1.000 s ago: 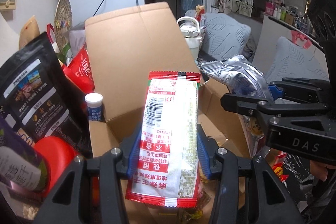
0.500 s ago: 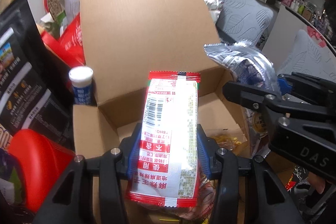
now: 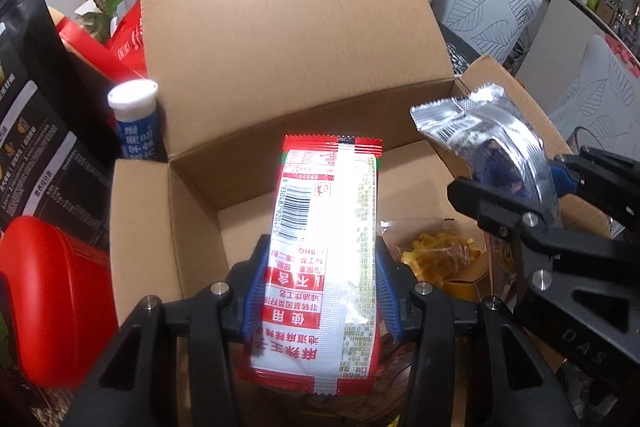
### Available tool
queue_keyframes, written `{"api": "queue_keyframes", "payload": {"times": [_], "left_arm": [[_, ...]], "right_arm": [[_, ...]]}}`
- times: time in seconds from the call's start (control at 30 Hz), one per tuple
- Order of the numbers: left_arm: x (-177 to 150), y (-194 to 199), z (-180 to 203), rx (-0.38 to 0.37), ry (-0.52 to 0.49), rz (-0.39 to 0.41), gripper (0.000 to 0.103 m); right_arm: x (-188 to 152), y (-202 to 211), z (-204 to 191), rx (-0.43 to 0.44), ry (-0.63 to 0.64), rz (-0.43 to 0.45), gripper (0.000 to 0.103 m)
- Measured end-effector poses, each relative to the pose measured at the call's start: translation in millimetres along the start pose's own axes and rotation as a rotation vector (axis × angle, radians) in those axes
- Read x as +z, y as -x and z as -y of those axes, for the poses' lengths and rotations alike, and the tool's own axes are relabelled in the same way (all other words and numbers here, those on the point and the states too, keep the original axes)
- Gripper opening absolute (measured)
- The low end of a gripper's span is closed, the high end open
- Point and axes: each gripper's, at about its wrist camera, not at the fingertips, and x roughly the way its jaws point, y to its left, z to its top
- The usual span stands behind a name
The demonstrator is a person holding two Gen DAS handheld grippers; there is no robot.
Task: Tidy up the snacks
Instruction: 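Carry the red-and-white packet and silver foil bag over the cardboard box, then open both grippers to drop the packet and silver bag into the box, then move both grippers back from the box toward the red snack bag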
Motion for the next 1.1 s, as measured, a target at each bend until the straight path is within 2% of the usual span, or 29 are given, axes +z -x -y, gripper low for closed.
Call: {"api": "queue_keyframes", "payload": {"times": [0.1, 0.23, 0.33, 0.47, 0.53, 0.57, 0.63, 0.8, 0.97, 1.1], "left_arm": [[-0.8, -3.8, 0.6, 0.0, 0.008, -0.015, 0.047], [-1.5, -0.7, 2.7, 0.028, 0.004, 0.002, 0.048], [-2.9, 6.7, 4.7, 0.02, -0.01, 0.03, 0.05], [-3.2, 18.3, 3.6, 0.052, -0.003, 0.066, 0.052], [-3.2, 23.8, 3.1, 0.065, -0.003, 0.085, 0.055], [-3.9, 26.5, 3.6, 0.071, -0.013, 0.093, 0.064], [-5.8, 31.7, 4.1, 0.099, -0.03, 0.109, 0.074], [-11.0, 42.8, -1.1, 0.083, -0.022, 0.126, 0.074], [-15.8, 60.1, -0.2, 0.153, -0.037, 0.186, 0.074], [-18.6, 72.5, -1.3, 0.145, -0.035, 0.208, 0.074]], "right_arm": [[-5.0, -1.8, 3.3, 0.004, -0.013, -0.017, 0.035], [-7.3, -0.2, 5.6, -0.004, -0.021, -0.027, 0.035], [-8.4, 5.6, 7.3, -0.012, -0.028, -0.008, 0.043], [-9.9, 14.7, 9.6, -0.043, -0.022, 0.023, 0.059], [-10.9, 18.1, 11.3, -0.045, -0.026, 0.021, 0.06], [-11.2, 19.4, 11.7, -0.051, -0.027, 0.021, 0.06], [-12.4, 22.5, 10.3, -0.073, -0.016, 0.022, 0.06], [-11.8, 29.2, 8.4, -0.072, -0.021, 0.032, 0.059], [-12.4, 41.9, 0.0, -0.093, 0.001, 0.057, 0.059], [-14.0, 52.3, -4.4, -0.104, 0.013, 0.073, 0.059]]}}
